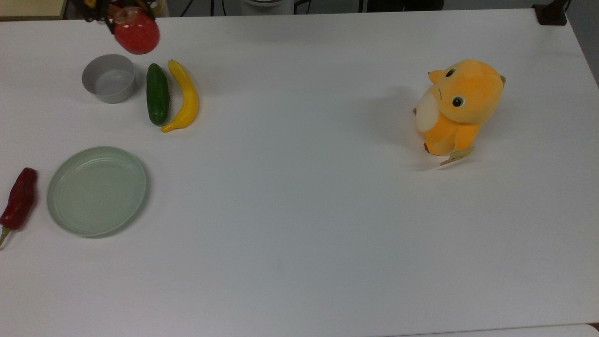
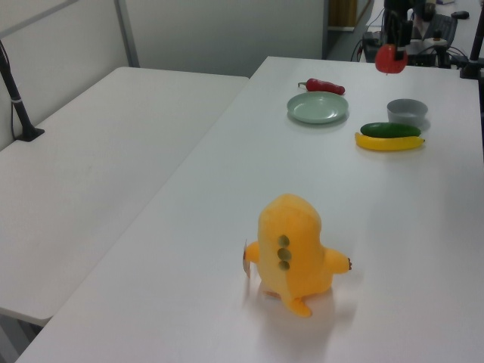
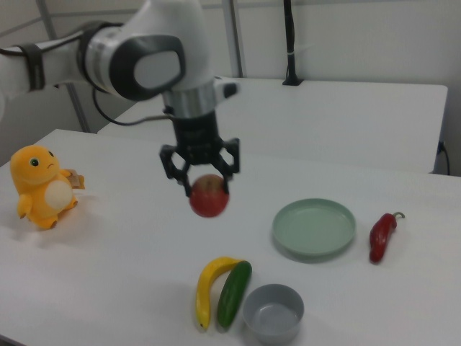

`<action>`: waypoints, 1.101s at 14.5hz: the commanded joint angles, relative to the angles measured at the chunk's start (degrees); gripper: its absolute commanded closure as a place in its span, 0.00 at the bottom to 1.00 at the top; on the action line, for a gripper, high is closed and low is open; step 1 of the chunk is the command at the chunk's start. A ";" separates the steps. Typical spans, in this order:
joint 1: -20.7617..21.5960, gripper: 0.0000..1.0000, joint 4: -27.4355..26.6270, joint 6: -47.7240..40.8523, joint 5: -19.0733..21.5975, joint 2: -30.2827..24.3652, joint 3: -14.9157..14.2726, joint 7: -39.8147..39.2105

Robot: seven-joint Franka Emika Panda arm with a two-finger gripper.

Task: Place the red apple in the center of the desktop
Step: 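Carry the apple toward the middle of the table and lower it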

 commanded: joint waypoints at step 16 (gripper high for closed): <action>8.98 0.69 -7.71 19.05 -2.20 13.42 15.75 32.26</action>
